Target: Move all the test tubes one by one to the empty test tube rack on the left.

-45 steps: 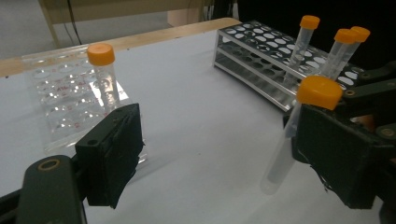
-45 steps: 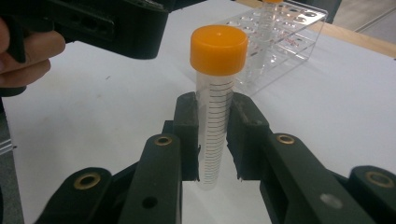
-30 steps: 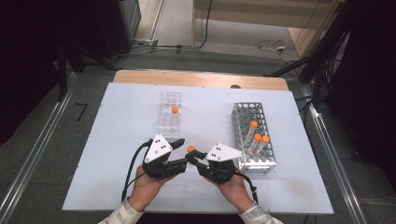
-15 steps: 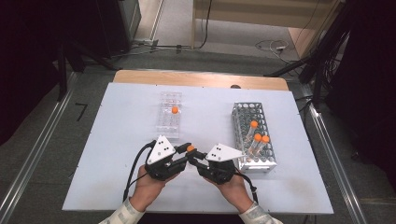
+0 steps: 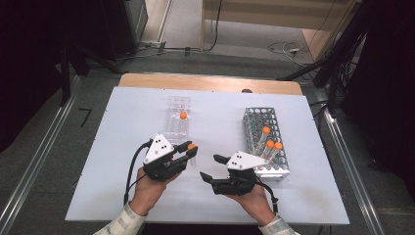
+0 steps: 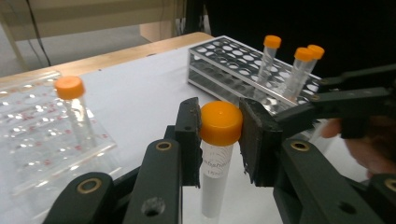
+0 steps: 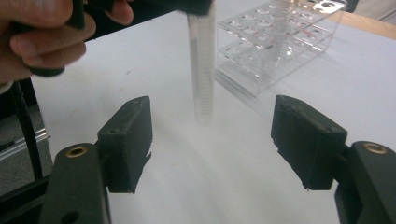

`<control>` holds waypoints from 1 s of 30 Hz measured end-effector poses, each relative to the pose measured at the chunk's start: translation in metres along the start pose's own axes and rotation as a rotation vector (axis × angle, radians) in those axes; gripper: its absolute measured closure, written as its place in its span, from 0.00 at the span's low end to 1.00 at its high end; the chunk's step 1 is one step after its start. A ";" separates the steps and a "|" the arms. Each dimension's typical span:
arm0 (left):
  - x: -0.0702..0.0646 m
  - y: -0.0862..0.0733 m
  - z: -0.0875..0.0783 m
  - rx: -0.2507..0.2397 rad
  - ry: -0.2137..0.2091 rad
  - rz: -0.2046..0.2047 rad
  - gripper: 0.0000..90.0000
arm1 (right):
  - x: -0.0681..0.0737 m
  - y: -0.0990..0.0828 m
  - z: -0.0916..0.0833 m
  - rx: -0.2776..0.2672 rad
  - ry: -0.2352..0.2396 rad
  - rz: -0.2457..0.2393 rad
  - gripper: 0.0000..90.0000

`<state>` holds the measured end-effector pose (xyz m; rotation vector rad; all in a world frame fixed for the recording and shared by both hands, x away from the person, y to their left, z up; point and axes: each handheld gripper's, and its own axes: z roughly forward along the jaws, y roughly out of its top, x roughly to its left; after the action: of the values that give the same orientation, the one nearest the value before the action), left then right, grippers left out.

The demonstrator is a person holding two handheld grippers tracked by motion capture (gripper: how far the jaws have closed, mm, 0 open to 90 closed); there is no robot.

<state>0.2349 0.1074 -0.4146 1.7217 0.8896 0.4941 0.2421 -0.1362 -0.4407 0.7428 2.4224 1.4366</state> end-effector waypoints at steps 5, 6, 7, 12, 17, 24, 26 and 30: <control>0.013 0.006 -0.004 -0.007 0.032 -0.015 0.78 | -0.005 -0.010 -0.014 0.010 -0.016 0.015 0.27; 0.015 0.008 -0.005 -0.008 0.038 -0.019 0.78 | -0.005 -0.012 -0.017 0.013 -0.019 0.018 0.27; 0.018 0.009 -0.006 -0.010 0.048 -0.020 0.78 | -0.006 -0.014 -0.019 0.016 -0.022 0.019 0.26; 0.029 0.013 -0.011 -0.019 0.081 -0.035 0.78 | -0.011 -0.023 -0.035 0.014 -0.040 0.039 0.23; 0.039 0.016 -0.012 -0.022 0.108 -0.052 0.78 | -0.014 -0.031 -0.047 0.013 -0.046 0.051 0.21; 0.050 0.024 -0.011 -0.024 0.146 -0.061 0.78 | -0.015 -0.039 -0.064 0.002 -0.054 0.056 0.20; 0.053 0.027 -0.011 -0.023 0.156 -0.060 0.78 | -0.016 -0.041 -0.068 0.001 -0.062 0.065 0.20; 0.057 0.032 -0.010 -0.028 0.169 -0.060 0.78 | -0.020 -0.046 -0.076 -0.005 -0.075 0.074 0.20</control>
<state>0.2745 0.1529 -0.3875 1.6404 1.0463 0.6164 0.2113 -0.2220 -0.4439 0.8782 2.3573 1.4139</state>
